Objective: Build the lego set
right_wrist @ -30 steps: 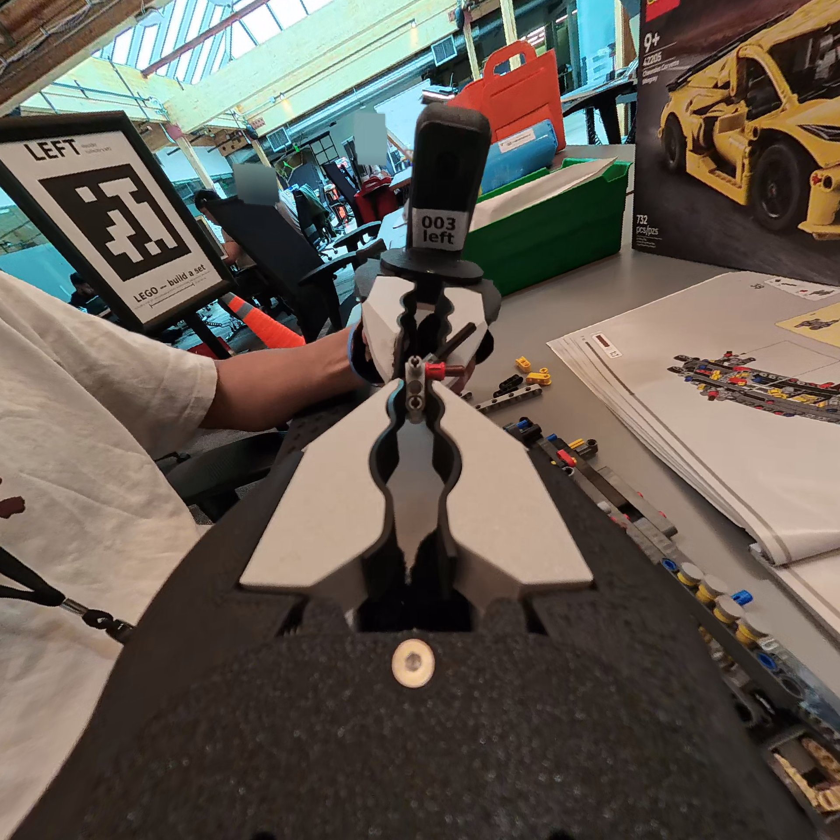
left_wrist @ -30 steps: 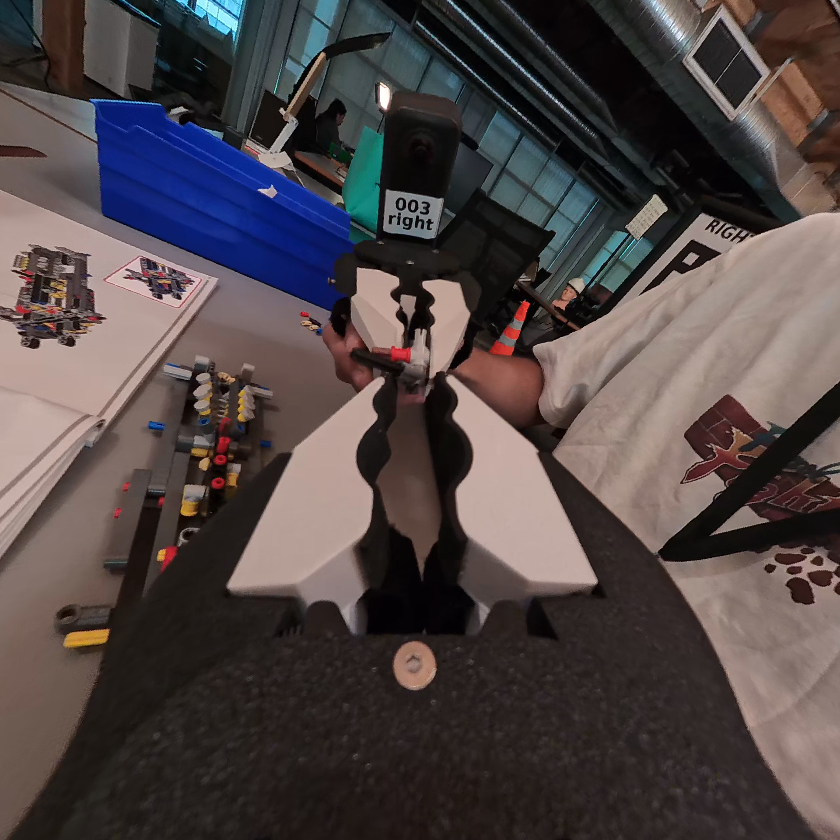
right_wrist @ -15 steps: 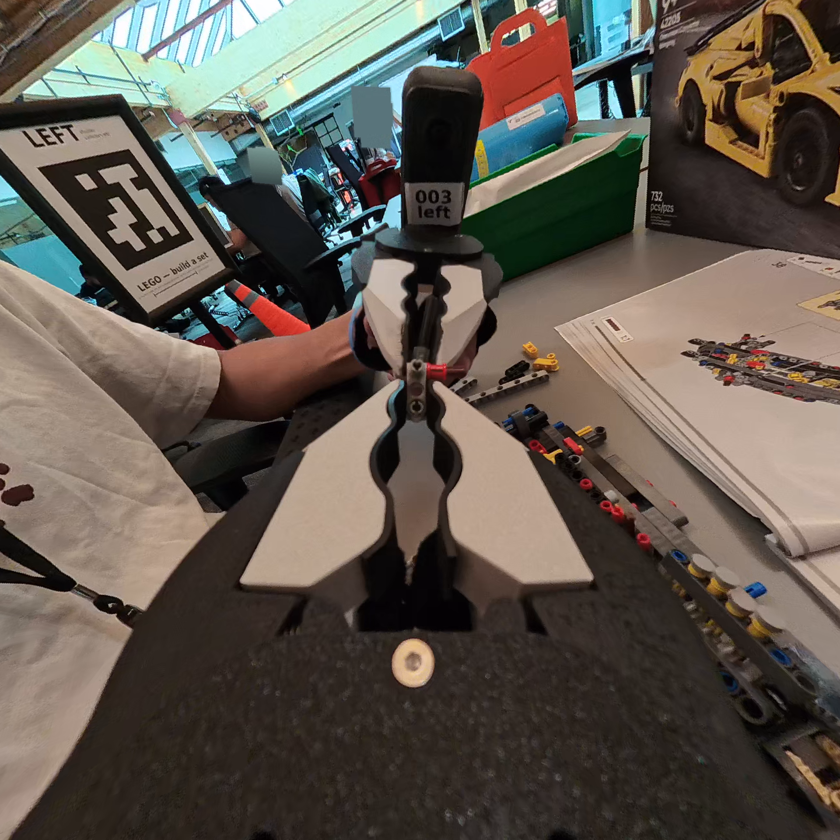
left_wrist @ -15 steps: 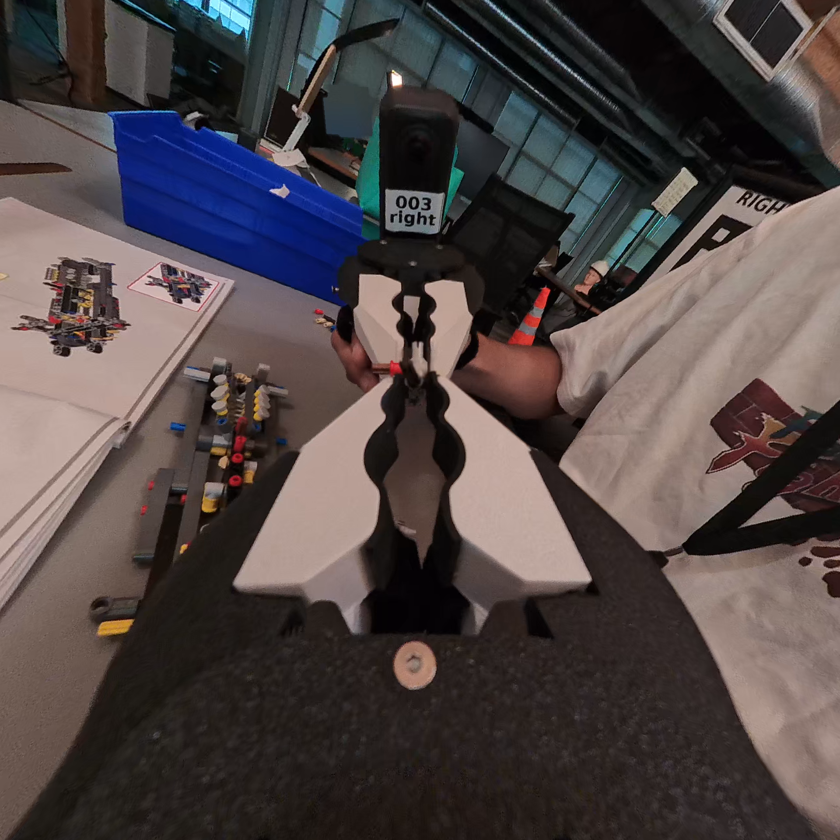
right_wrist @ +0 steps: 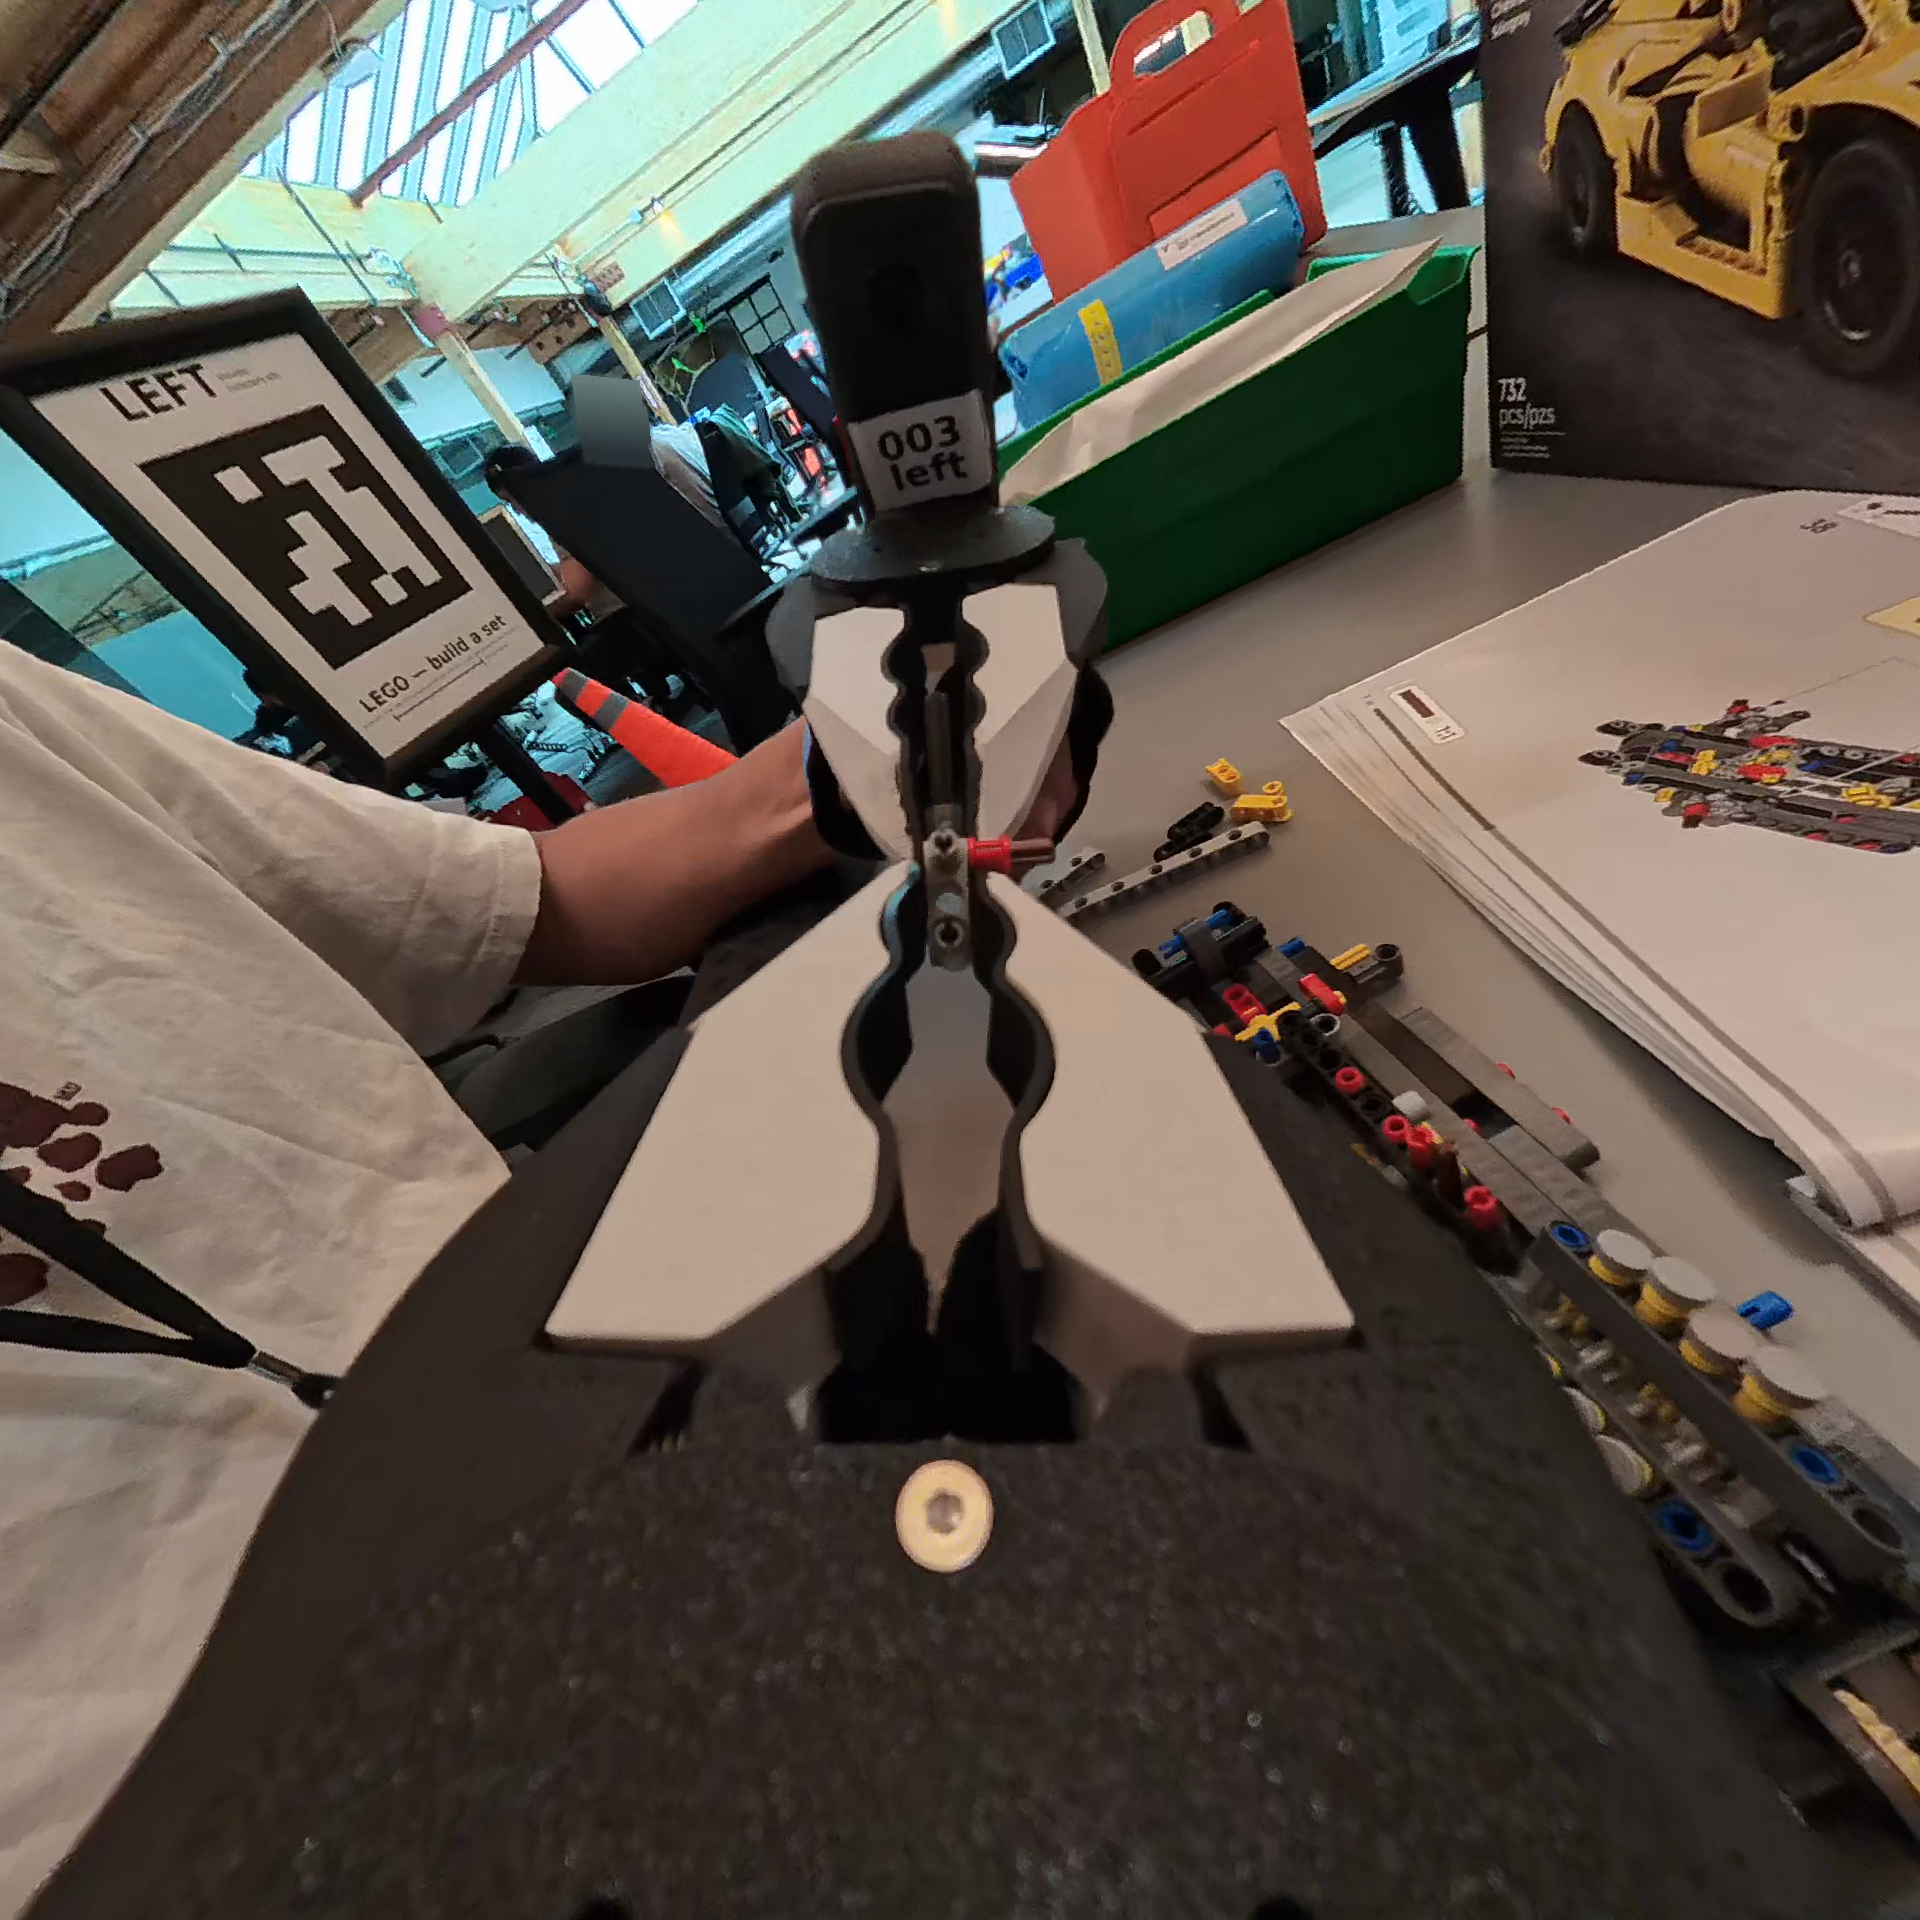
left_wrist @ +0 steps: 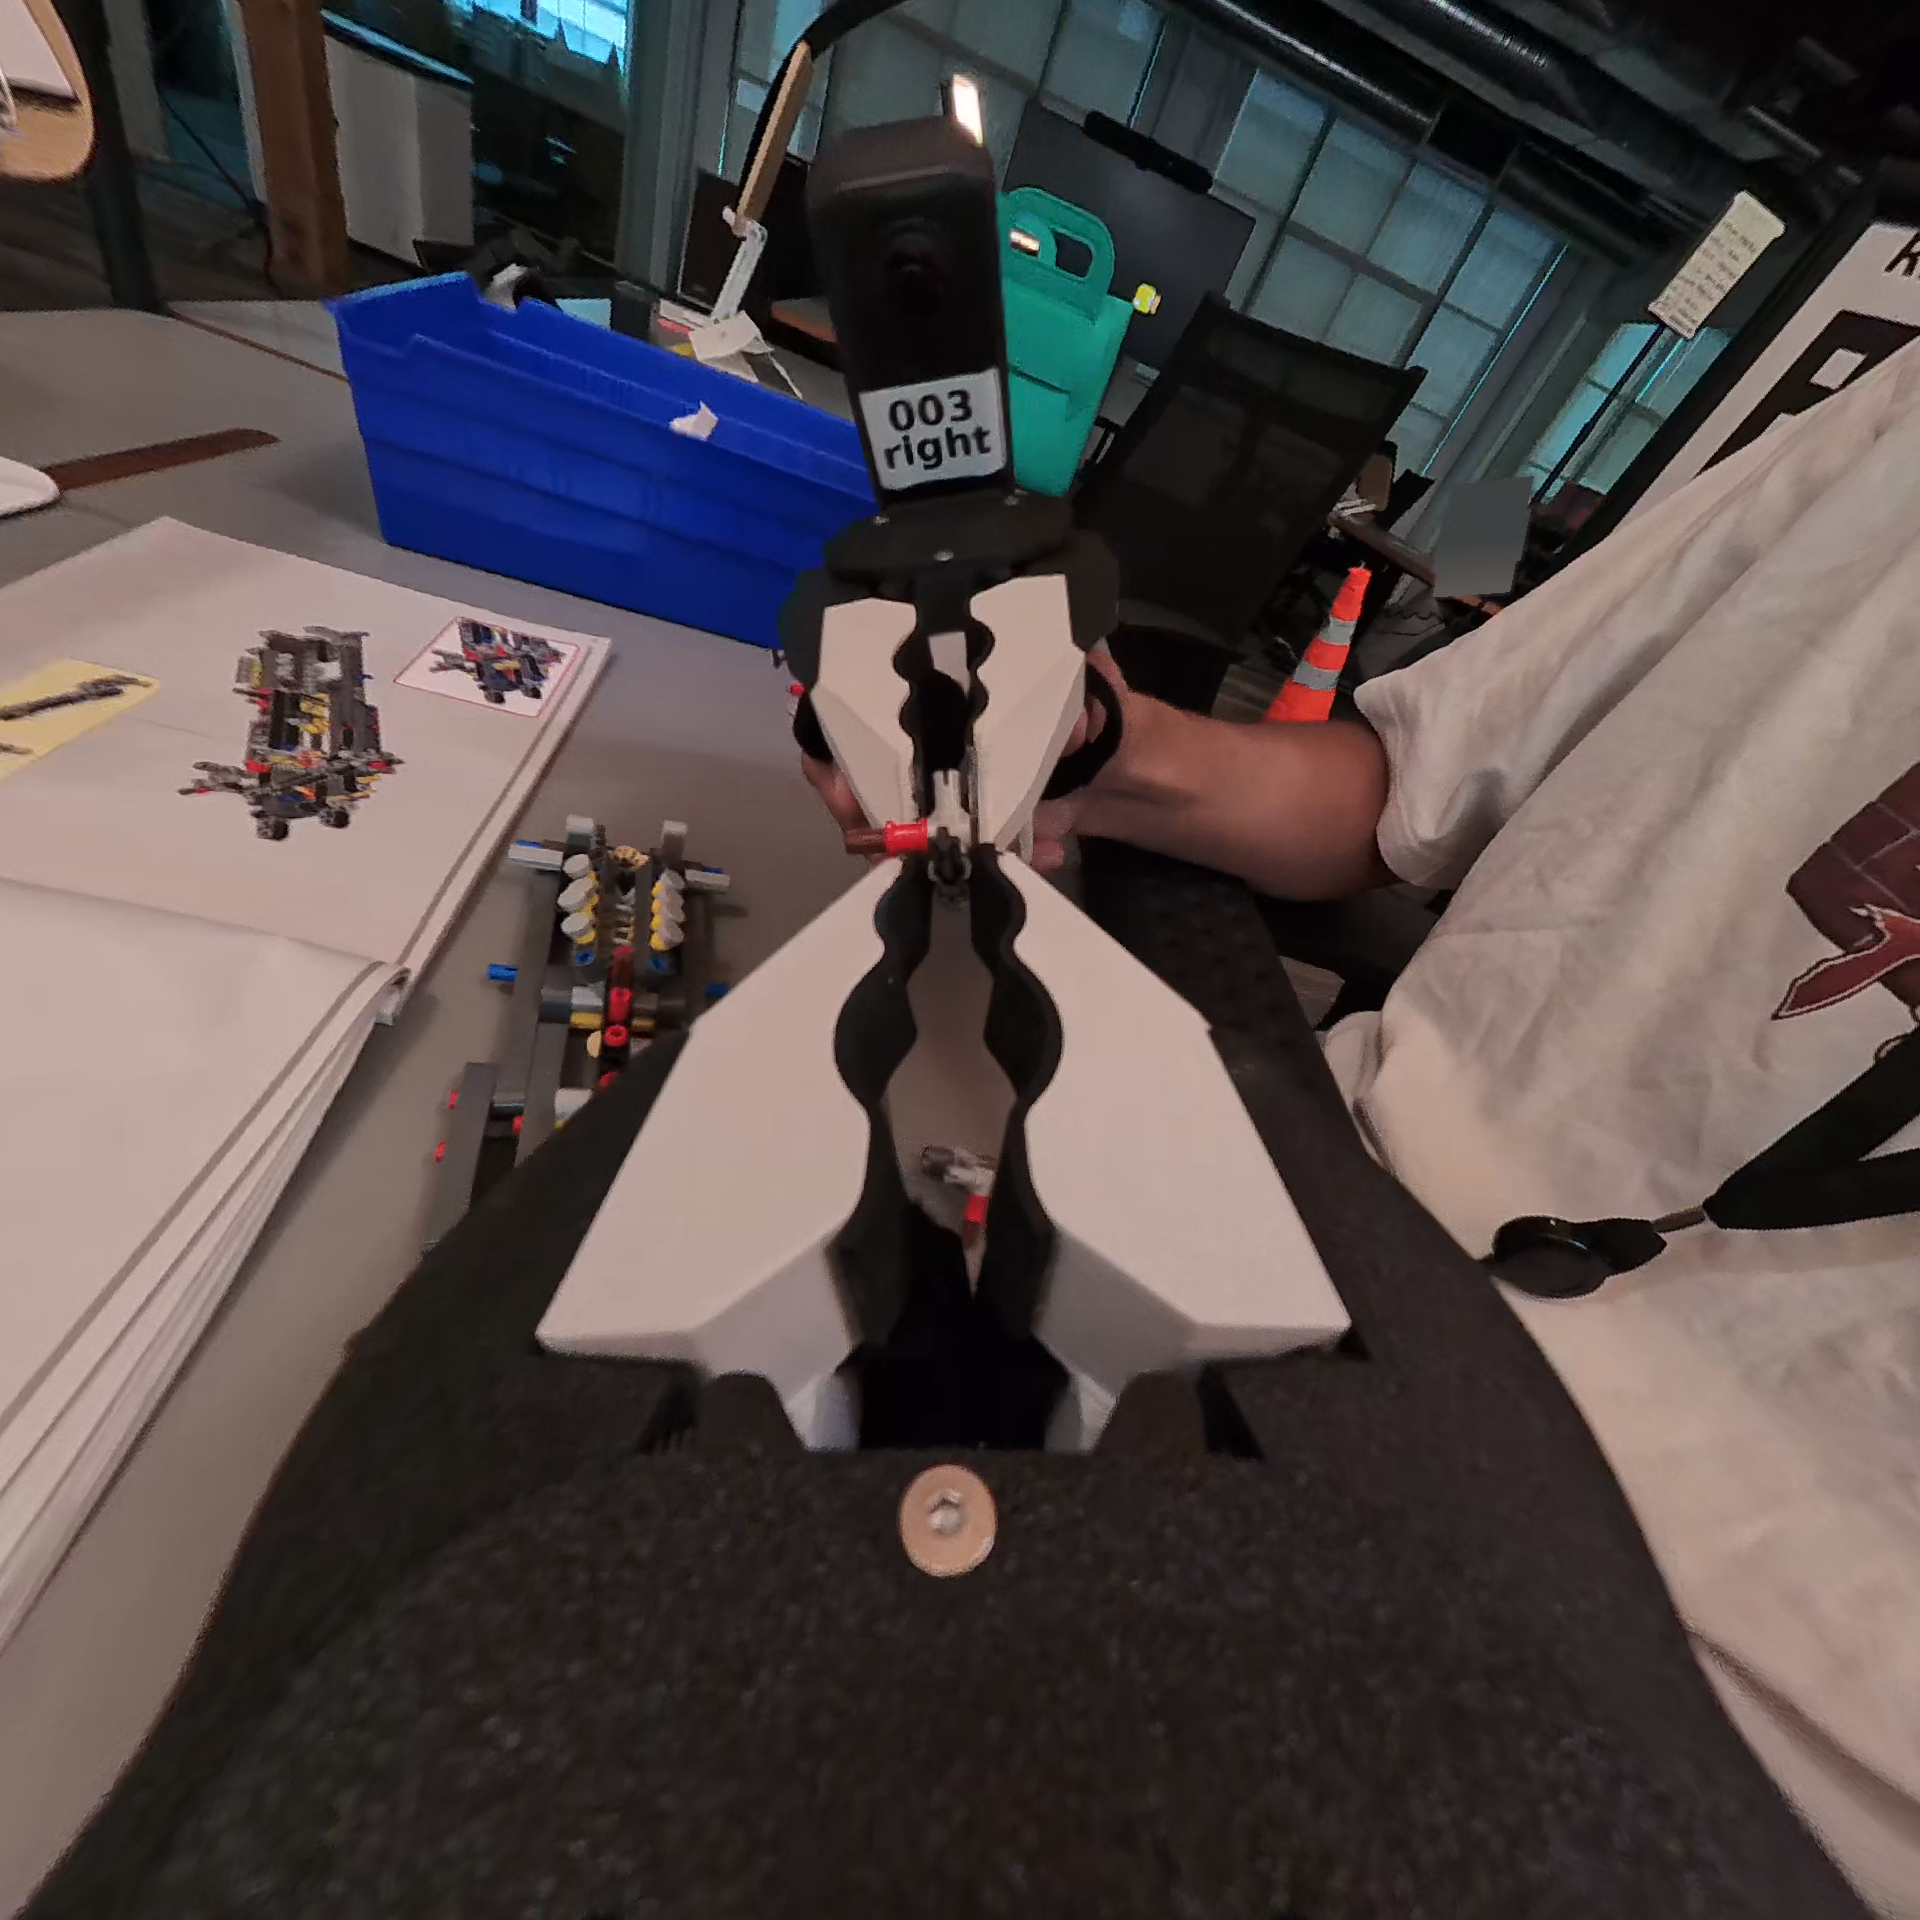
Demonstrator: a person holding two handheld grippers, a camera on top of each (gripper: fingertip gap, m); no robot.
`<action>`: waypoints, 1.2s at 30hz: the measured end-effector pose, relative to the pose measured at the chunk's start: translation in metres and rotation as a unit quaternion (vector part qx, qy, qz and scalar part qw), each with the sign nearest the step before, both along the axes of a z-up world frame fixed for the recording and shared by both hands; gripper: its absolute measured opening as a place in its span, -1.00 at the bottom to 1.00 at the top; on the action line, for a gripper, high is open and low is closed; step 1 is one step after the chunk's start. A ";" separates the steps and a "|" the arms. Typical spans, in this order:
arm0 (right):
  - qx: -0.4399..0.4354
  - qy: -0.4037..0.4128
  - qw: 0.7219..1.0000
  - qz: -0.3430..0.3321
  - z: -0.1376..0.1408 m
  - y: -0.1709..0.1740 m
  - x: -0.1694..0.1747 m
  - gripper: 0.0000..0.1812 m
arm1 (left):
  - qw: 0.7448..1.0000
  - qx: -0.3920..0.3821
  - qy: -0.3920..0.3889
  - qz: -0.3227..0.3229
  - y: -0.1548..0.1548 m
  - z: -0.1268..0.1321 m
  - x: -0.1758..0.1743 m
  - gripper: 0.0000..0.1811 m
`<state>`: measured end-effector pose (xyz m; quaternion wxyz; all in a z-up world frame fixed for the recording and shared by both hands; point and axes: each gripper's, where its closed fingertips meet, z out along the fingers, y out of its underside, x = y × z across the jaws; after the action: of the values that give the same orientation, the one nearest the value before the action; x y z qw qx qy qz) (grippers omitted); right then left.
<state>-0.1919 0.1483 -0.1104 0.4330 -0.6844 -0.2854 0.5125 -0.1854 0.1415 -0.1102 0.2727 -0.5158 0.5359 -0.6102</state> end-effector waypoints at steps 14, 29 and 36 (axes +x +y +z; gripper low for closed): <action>-0.031 0.069 0.997 0.017 0.017 -0.001 -0.001 -0.94 | 0.999 -0.003 -0.045 0.000 0.000 0.015 -0.002 -0.93; -0.038 0.216 0.975 -0.036 0.055 0.015 0.030 -0.94 | 0.991 -0.042 -0.123 0.019 0.007 0.036 -0.006 -0.93; 0.004 -0.128 0.991 -0.034 -0.031 0.006 0.042 -0.93 | 0.982 -0.126 -0.142 -0.002 0.027 0.051 -0.028 -0.94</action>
<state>-0.1504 0.1542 -0.1413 0.4128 -0.7520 -0.3168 0.4046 -0.2138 0.1682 -0.0590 0.2773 -0.4529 0.4118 -0.7406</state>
